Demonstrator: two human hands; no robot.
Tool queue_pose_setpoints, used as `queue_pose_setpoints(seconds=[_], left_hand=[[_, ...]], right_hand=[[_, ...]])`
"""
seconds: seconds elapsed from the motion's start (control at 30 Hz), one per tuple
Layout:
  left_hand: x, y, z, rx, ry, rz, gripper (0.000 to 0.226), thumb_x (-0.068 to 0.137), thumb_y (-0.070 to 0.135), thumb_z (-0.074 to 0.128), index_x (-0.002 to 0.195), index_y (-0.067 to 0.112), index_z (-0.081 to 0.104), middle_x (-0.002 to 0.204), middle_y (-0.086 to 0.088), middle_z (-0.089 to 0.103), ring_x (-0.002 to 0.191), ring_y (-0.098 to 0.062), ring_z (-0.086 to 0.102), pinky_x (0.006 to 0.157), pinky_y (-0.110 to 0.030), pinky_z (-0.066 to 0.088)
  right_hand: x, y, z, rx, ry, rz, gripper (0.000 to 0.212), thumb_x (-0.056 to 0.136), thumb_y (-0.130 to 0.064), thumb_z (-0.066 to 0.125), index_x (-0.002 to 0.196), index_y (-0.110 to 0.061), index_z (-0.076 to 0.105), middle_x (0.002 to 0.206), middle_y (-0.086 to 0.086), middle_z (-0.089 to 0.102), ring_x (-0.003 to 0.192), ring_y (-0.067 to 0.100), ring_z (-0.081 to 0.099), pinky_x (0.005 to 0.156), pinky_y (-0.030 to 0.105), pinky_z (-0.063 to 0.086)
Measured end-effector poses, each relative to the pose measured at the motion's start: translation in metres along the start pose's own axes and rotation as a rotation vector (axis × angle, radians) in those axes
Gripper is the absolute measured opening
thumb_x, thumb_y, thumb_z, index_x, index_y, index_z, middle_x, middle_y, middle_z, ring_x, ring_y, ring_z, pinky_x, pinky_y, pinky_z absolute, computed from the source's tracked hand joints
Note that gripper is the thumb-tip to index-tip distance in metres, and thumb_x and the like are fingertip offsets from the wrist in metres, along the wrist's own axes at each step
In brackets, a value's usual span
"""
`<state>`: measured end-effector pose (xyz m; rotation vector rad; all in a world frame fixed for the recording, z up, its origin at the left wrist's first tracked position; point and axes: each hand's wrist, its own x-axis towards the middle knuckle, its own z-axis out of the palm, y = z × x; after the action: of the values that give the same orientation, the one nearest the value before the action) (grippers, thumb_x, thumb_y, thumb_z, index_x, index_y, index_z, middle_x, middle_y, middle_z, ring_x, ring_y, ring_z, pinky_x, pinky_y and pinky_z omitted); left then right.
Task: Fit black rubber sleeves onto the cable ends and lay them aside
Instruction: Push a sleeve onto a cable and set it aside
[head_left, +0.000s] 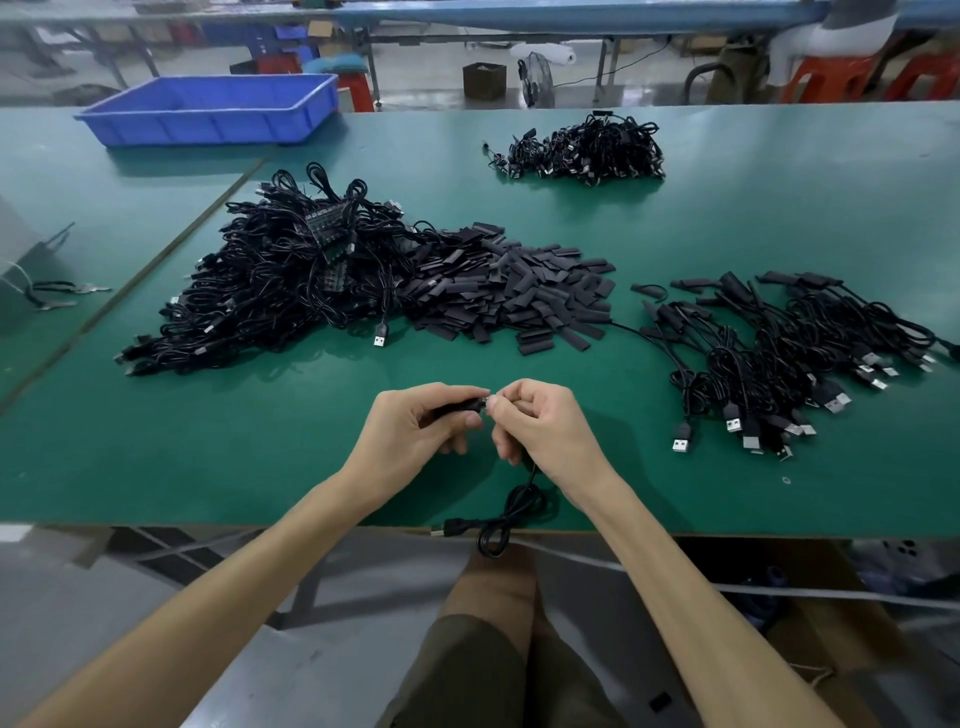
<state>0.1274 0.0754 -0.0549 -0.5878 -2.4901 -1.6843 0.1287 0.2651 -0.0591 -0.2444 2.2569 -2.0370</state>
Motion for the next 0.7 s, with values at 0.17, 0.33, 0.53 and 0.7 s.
queue_pose_setpoints(seconds=[0.17, 0.33, 0.53, 0.7], left_hand=[[0.0004, -0.0044, 0.0021, 0.091, -0.018, 0.084, 0.026, 0.093, 0.007, 0.071, 0.114, 0.021, 0.076, 0.081, 0.005, 0.072, 0.063, -0.016, 0.066, 0.065, -0.019, 0.052], [0.0020, -0.0074, 0.0013, 0.089, -0.005, 0.056, 0.026, 0.094, 0.006, 0.070, 0.112, 0.024, 0.077, 0.080, 0.002, 0.072, 0.061, -0.018, 0.065, 0.063, -0.023, 0.053], [0.0034, -0.0015, -0.0028, -0.080, -0.032, -0.041, 0.021, 0.095, 0.009, 0.069, 0.111, 0.020, 0.076, 0.068, -0.002, 0.071, 0.056, -0.014, 0.062, 0.057, -0.024, 0.052], [0.0017, 0.0001, -0.0037, -0.112, -0.041, -0.064, 0.022, 0.094, 0.010, 0.069, 0.115, 0.013, 0.075, 0.065, 0.000, 0.070, 0.056, -0.014, 0.061, 0.056, -0.024, 0.051]], right_hand=[[-0.0006, -0.0004, 0.0005, -0.023, -0.023, -0.013, 0.021, 0.103, -0.014, 0.061, 0.085, -0.002, 0.064, 0.057, 0.006, 0.066, 0.050, 0.019, 0.054, 0.054, 0.028, 0.047], [-0.0006, 0.0020, -0.0005, 0.012, -0.028, -0.035, 0.019, 0.101, -0.016, 0.065, 0.089, -0.002, 0.068, 0.060, 0.008, 0.069, 0.052, 0.019, 0.057, 0.055, 0.027, 0.050], [0.0005, 0.0031, -0.0003, 0.079, 0.027, -0.065, 0.020, 0.103, -0.022, 0.064, 0.092, -0.007, 0.071, 0.073, 0.010, 0.076, 0.055, 0.017, 0.061, 0.058, 0.021, 0.049], [0.0001, 0.0054, -0.0015, 0.090, 0.045, -0.071, 0.013, 0.101, -0.016, 0.066, 0.094, -0.005, 0.068, 0.077, 0.009, 0.077, 0.055, 0.015, 0.062, 0.057, 0.017, 0.047]])
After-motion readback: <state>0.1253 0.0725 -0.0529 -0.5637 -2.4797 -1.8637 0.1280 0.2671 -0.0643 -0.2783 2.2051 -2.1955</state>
